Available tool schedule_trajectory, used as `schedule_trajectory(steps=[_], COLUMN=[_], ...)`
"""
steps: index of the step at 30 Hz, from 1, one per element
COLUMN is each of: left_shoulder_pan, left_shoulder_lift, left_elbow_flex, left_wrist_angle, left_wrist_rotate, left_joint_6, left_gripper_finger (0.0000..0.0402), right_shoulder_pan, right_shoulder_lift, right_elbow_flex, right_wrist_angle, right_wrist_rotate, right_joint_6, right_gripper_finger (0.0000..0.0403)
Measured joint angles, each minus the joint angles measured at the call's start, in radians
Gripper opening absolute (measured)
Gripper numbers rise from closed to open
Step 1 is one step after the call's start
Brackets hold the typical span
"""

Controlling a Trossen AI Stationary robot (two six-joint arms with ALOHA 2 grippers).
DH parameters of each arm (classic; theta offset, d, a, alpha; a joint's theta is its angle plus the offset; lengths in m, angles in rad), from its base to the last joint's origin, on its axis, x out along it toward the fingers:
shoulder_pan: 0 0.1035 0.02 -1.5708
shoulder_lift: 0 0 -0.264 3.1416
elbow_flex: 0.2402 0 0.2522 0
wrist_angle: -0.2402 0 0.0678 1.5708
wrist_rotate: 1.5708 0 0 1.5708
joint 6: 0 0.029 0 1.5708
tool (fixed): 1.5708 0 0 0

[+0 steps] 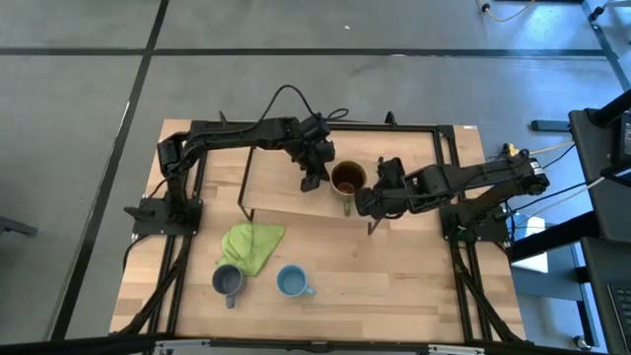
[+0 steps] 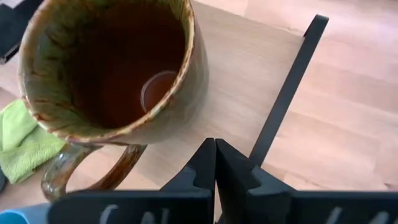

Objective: Stack small to large cups/mugs on shelf
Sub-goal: Put the brown mug on the shelf

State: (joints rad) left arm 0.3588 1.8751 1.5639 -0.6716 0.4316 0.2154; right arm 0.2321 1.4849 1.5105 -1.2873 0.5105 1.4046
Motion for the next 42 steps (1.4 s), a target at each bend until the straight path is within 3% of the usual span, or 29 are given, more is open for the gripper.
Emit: schedule_trajectory(steps=[42], left_shoulder_pan=[0.0], left_shoulder_lift=[0.002], left_elbow_flex=[0.056], left_wrist_angle=[0.087], left_wrist_rotate=[0.015], left_joint_6=[-0.003], left_gripper_finger=[0.0], right_shoulder_pan=[-0.002], right_shoulder_lift=[-0.001], right_elbow_flex=[0.0], right_wrist_angle=[0.09], right_wrist_rotate=[0.055], right_joint_6=[-0.002], right_gripper_finger=[0.001])
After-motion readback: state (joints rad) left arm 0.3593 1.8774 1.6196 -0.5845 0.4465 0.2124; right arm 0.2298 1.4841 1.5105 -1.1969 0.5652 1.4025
